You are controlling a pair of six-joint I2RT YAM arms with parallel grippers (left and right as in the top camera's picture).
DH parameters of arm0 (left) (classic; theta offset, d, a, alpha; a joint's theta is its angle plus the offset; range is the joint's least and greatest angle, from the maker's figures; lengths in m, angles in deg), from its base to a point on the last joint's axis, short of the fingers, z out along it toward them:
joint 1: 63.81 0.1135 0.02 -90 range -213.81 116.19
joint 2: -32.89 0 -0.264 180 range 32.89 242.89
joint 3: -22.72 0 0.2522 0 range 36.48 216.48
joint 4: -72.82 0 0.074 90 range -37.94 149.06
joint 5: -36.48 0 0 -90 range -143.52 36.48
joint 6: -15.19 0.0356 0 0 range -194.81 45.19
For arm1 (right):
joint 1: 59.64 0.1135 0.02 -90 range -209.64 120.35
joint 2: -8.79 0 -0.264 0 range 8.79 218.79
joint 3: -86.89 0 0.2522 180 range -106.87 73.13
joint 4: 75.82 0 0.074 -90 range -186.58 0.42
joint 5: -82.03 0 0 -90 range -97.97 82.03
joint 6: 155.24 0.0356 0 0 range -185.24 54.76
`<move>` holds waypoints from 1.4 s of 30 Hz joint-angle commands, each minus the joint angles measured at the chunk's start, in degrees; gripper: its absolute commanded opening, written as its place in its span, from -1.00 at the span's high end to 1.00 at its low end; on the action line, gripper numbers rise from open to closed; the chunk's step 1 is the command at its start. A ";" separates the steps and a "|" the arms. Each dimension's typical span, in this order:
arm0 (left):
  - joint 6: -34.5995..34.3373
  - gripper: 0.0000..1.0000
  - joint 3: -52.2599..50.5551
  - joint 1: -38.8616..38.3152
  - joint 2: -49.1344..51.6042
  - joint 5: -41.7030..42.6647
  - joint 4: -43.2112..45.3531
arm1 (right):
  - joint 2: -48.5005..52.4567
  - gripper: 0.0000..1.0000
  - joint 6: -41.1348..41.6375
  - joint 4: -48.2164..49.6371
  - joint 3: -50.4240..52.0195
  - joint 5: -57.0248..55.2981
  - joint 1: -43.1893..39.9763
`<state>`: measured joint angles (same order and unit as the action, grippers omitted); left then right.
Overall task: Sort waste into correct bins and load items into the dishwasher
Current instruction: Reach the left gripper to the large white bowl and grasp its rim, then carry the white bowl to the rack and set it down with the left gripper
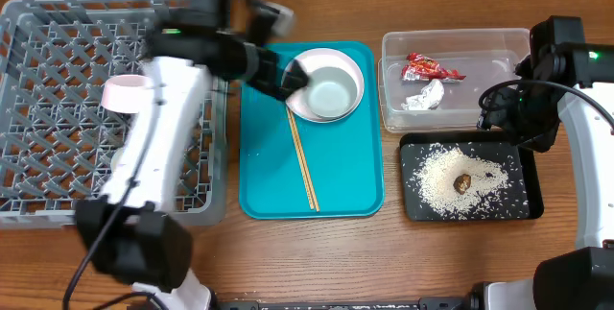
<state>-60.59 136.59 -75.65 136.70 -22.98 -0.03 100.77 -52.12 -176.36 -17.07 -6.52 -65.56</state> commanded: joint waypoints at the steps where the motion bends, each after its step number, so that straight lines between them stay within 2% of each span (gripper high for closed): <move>1: -2.29 -0.99 0.22 -7.80 5.35 -10.71 2.62 | -1.22 -0.36 0.42 0.07 -0.24 -0.50 0.09; 6: -2.73 -0.99 0.22 -13.44 12.22 -13.66 6.51 | -1.22 -0.37 0.42 0.09 -0.24 -0.31 0.09; 11: -2.73 -0.96 0.22 -15.63 18.08 -16.90 7.52 | -1.22 -0.37 0.42 0.07 -0.24 -0.31 0.09; 14: -2.75 -0.71 0.22 -15.74 20.70 -17.66 6.56 | -1.22 -0.37 0.39 0.07 -0.24 -0.31 0.09; 17: -2.73 -0.33 0.22 -15.47 21.55 -17.75 5.40 | -1.22 -0.37 0.39 0.07 -0.24 -0.31 0.09; 18: -2.75 0.02 0.22 -15.17 21.55 -18.38 5.14 | -1.22 -0.37 0.42 0.07 -0.24 -0.31 0.09; 21: -2.73 0.36 0.22 -15.13 21.53 -19.43 4.70 | -1.22 -0.37 0.39 0.07 -0.24 -0.31 0.09; 29: -3.19 0.68 0.24 -15.04 21.53 -23.10 4.35 | -1.22 -0.37 0.39 0.07 -0.24 -0.31 0.09; 31: -4.28 0.88 0.31 -14.99 21.38 -24.61 4.35 | -1.22 -0.37 0.39 0.07 -0.24 -0.31 0.09; 35: -6.49 0.92 0.92 -14.69 20.24 -26.10 4.22 | -1.22 -0.37 0.39 0.02 -0.24 -0.31 0.09; 42: -8.50 0.92 3.74 -11.67 11.52 -25.83 4.28 | -1.22 -0.37 0.39 -0.13 -0.24 -0.31 0.09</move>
<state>-66.30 137.25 -89.94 155.34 -48.29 4.41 100.77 -51.96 -176.63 -17.07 -6.49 -65.56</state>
